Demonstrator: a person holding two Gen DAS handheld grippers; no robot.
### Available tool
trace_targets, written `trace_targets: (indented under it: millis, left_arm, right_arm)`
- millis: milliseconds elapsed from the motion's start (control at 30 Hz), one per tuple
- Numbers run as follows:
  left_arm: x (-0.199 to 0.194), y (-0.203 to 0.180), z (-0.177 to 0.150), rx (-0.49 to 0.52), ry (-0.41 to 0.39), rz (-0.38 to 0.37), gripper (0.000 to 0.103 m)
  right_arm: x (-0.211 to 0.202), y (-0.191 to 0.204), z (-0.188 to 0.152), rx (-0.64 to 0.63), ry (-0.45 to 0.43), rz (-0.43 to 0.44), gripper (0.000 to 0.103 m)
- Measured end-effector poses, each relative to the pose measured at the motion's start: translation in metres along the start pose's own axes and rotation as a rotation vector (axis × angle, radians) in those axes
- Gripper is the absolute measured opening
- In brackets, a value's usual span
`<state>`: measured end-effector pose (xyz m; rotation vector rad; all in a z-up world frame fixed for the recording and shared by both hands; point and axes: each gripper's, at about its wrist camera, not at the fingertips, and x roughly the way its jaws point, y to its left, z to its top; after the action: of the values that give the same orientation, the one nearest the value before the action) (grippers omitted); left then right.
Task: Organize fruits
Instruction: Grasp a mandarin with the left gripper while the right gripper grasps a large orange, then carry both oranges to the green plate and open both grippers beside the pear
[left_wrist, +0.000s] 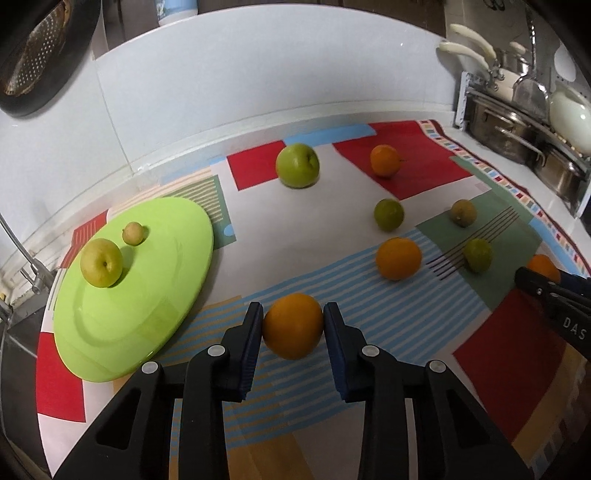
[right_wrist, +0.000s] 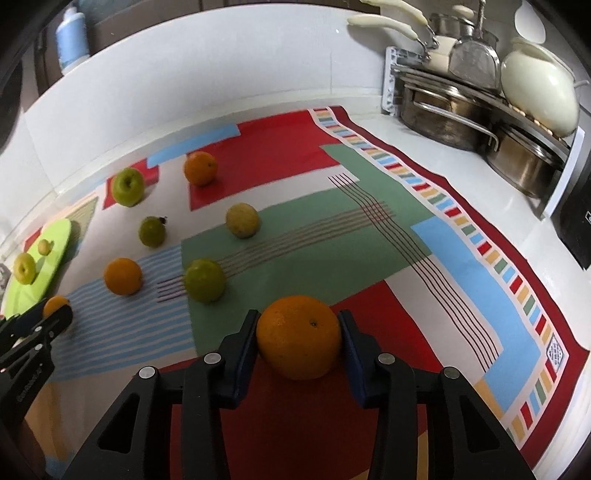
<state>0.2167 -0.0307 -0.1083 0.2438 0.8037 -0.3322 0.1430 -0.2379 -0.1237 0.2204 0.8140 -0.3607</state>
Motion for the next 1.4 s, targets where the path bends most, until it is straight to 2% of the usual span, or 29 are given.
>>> trace_targets:
  millis: [333,567,1167,1400]
  left_arm:
    - [-0.04,0.006,0.0,-0.031,-0.047,-0.01,0.033]
    - [-0.071,0.015,-0.004,-0.076,-0.097,0.015,0.033]
    - [-0.133,0.068,-0.024,-0.164,-0.202,0.129,0.033]
    - [-0.14,0.099,-0.027,-0.186,-0.214,0.178,0.034]
  right_arm:
    - [-0.033,0.02,0.005,-0.081,-0.068,0.09,0.042]
    - [-0.059,0.037,0.006,-0.153,-0.117,0.161,0.042]
    - [-0.111,0.116,0.009,-0.331,-0.229,0.375,0.042]
    - [-0.119,0.159,0.011,-0.387,-0.26,0.456,0.042]
